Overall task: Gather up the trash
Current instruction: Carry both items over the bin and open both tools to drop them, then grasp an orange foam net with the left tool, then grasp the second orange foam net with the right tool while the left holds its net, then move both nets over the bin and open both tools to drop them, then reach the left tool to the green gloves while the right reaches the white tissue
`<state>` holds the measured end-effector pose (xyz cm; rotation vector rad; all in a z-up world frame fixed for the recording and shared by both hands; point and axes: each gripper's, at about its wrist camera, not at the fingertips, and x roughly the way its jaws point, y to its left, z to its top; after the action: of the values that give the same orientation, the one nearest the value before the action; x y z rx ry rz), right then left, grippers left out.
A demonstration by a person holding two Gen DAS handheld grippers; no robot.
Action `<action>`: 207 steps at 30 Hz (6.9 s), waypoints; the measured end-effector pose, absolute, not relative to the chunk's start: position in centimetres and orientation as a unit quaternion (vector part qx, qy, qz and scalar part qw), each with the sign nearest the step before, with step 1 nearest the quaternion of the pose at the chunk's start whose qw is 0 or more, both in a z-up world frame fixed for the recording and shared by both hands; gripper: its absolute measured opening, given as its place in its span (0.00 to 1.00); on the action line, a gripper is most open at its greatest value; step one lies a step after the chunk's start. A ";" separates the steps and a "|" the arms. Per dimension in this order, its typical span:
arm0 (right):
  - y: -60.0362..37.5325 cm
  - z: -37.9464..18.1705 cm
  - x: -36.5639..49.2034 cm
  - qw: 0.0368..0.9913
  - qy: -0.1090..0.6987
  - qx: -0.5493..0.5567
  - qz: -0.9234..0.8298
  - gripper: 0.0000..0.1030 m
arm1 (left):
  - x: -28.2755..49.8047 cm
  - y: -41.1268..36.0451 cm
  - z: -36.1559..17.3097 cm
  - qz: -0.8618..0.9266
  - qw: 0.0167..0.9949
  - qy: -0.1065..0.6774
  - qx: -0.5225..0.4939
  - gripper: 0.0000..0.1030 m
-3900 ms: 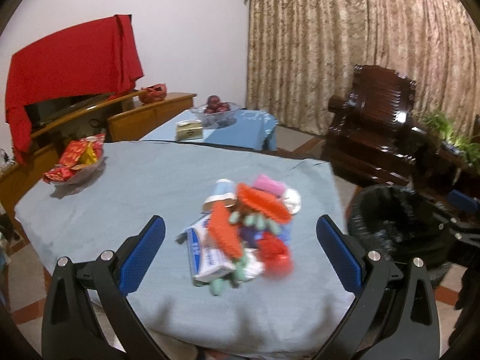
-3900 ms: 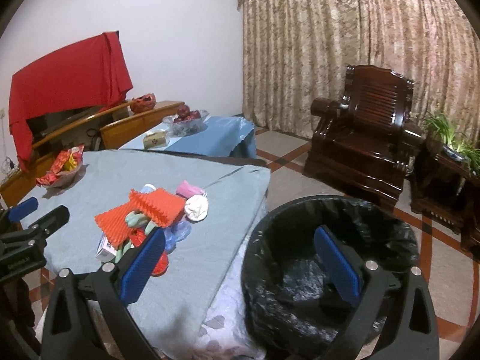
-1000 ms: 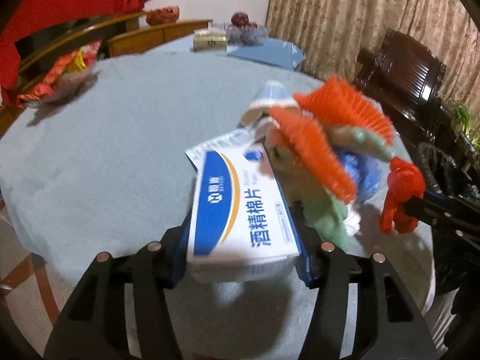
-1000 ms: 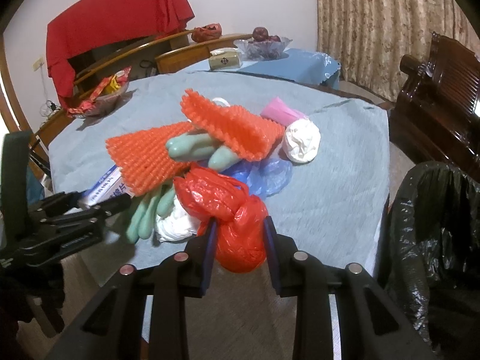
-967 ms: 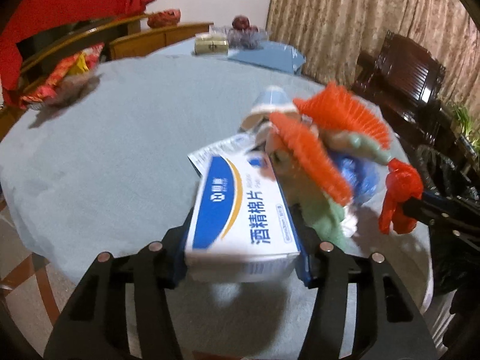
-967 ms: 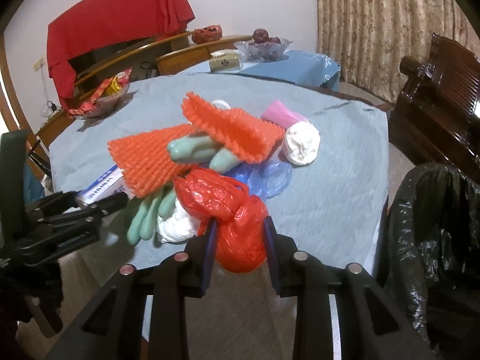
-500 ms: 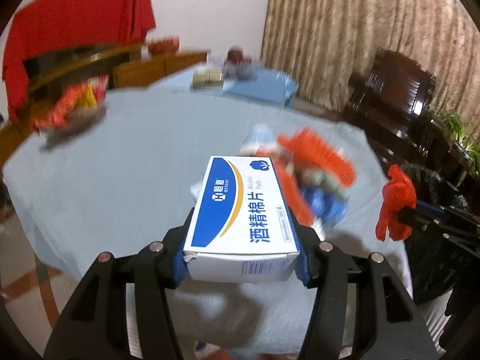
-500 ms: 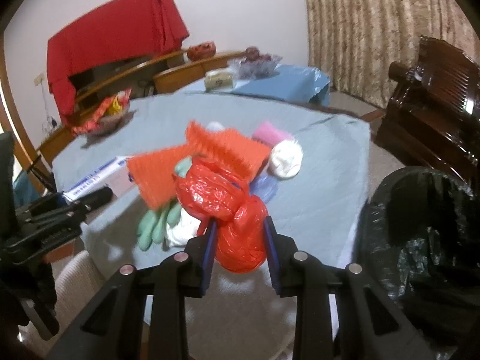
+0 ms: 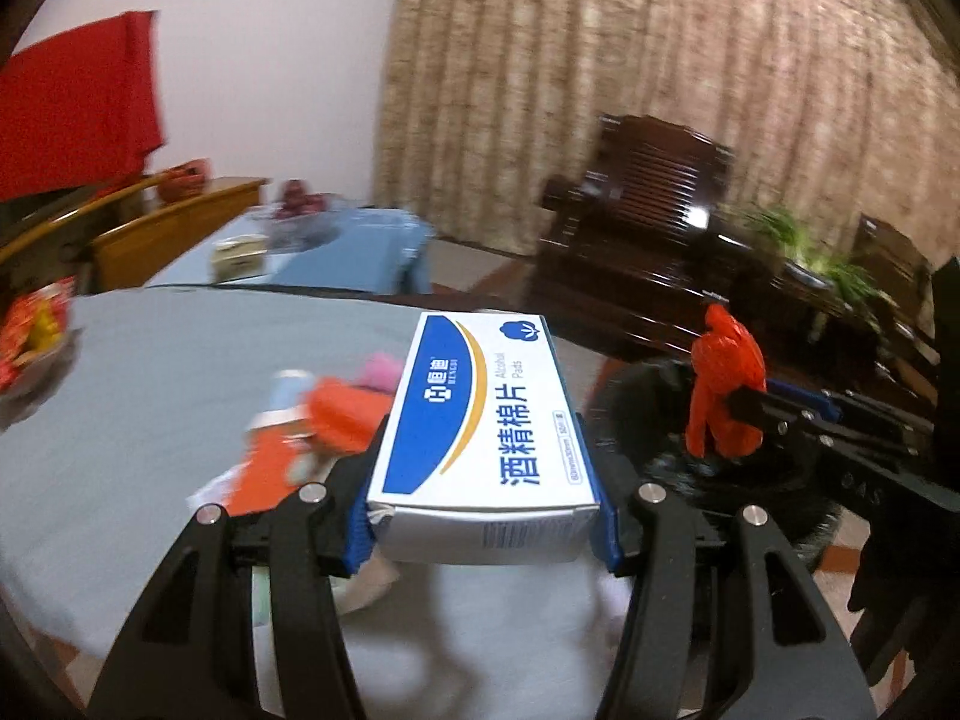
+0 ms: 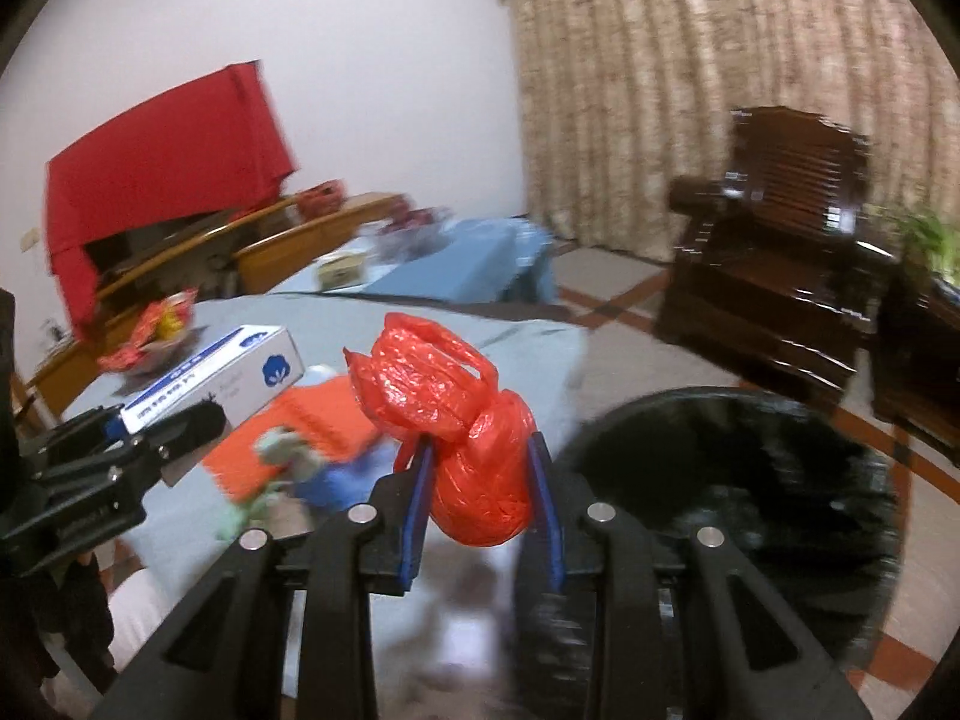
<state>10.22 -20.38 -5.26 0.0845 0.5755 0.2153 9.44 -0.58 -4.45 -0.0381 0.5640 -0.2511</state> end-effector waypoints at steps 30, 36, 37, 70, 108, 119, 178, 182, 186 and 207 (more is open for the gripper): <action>-30.8 -9.2 10.7 0.948 0.308 0.074 -0.035 0.94 | 14.4 -9.1 -8.0 -0.199 0.930 0.309 0.004 0.87; -26.1 -8.2 12.3 0.951 0.301 0.070 0.012 0.94 | 13.2 -2.0 -6.6 -0.114 0.949 0.295 0.003 0.88; -25.0 -8.2 12.6 0.951 0.300 0.065 0.021 0.94 | 13.0 -0.7 -6.4 -0.101 0.951 0.293 0.004 0.88; -7.9 -11.2 18.8 0.935 0.319 -0.003 0.154 0.94 | 15.5 14.6 -14.6 -0.023 0.914 0.394 -0.093 0.12; 2.9 -11.9 23.1 0.902 0.341 -0.049 0.260 0.15 | 15.6 19.0 -10.3 0.037 0.943 0.323 -0.078 0.10; -0.1 -6.9 21.1 0.916 0.295 -0.005 0.273 0.14 | 15.2 17.0 -7.7 0.018 0.951 0.302 -0.068 0.10; -34.8 -10.9 14.3 0.940 0.335 0.061 -0.028 0.18 | 19.3 -19.2 -11.5 -0.283 0.902 0.325 0.018 0.39; -35.2 -11.1 13.7 0.941 0.331 0.058 -0.041 0.50 | 19.4 -18.5 -11.8 -0.279 0.902 0.330 0.010 0.57; -35.0 -10.8 13.2 0.943 0.323 0.059 -0.049 0.76 | 18.7 -17.0 -11.4 -0.261 0.909 0.326 0.012 0.68; -23.1 -7.8 15.4 0.954 0.291 0.051 0.042 0.94 | 14.9 0.4 -6.4 -0.090 0.957 0.276 0.001 0.86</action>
<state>15.44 -23.11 -7.82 0.1037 0.5912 0.0852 14.91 0.38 -6.36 0.0016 0.5597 -0.1825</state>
